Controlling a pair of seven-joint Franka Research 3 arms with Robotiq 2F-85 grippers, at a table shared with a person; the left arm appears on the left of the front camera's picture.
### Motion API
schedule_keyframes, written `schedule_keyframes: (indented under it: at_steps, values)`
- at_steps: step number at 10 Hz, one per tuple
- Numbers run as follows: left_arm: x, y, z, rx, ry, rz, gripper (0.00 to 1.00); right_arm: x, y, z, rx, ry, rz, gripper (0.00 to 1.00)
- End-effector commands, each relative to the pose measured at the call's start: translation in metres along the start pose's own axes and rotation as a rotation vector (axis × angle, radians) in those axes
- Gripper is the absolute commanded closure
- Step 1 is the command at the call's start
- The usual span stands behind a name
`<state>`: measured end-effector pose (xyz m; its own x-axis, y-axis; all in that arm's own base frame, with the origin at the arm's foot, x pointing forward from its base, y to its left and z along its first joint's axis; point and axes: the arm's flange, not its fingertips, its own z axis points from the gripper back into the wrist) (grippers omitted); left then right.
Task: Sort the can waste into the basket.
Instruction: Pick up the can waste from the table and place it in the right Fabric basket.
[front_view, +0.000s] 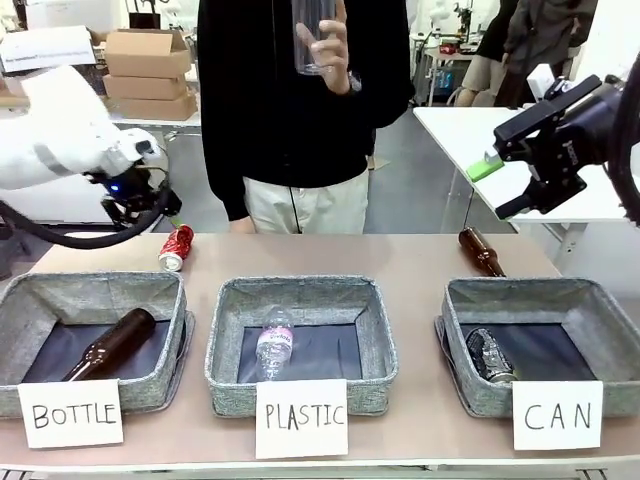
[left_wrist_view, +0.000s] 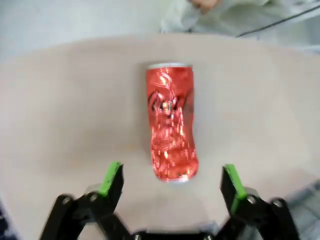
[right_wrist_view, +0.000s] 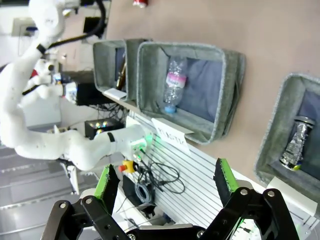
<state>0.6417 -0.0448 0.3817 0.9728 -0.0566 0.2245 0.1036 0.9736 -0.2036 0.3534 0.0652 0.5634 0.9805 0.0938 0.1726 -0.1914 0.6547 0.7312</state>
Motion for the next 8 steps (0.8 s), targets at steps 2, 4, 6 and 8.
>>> schedule_keyframes:
  at_steps: [2, 4, 6, 8]
  values:
    - [0.061, -0.017, -0.019, -0.001, 0.12, 0.024, 0.0, 0.001, -0.001, 0.002, -0.009, -0.003, 0.012, 0.0]
    - [0.079, -0.012, -0.046, 0.022, 0.187, 0.058, 0.0, 0.001, -0.001, 0.002, -0.009, -0.003, 0.012, 0.0]
    - [0.088, -0.009, -0.073, 0.038, 0.247, 0.092, 0.0, 0.001, -0.001, 0.002, -0.009, -0.003, 0.012, 0.0]
    - [0.09, -0.005, -0.085, 0.046, 0.263, 0.098, 0.0, 0.001, -0.001, 0.002, -0.009, -0.003, 0.012, 0.0]
